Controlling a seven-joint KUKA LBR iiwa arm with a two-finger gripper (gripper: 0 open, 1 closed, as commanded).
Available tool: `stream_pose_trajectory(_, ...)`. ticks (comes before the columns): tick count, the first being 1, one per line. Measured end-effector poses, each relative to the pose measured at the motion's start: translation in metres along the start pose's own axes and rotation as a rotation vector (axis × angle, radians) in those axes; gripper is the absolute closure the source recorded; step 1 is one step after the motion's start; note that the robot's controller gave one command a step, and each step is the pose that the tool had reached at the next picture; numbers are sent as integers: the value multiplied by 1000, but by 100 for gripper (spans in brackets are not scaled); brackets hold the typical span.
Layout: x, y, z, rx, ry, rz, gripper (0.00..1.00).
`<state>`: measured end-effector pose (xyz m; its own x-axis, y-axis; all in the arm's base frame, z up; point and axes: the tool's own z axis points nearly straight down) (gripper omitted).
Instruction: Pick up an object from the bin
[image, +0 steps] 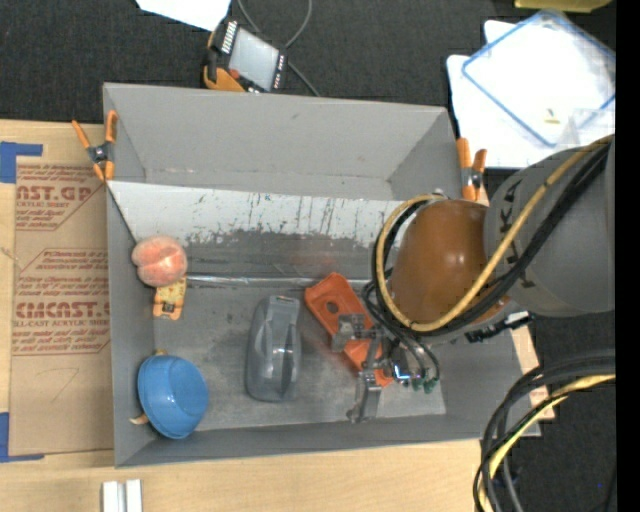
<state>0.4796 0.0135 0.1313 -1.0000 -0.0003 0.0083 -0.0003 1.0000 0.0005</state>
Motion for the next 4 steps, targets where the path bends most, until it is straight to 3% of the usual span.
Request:
stream_pose_trajectory(1, -2, 0, -4, 0, -8, 0, 0)
stream_pose_trajectory(2, -79, -16, 60, -2, -9, 110, 0)
stream_pose_trajectory(3, -102, -45, 30, -2, -11, 92, 0)
stream_pose_trajectory(4, -68, -42, 31, -4, 1, 369, 0)
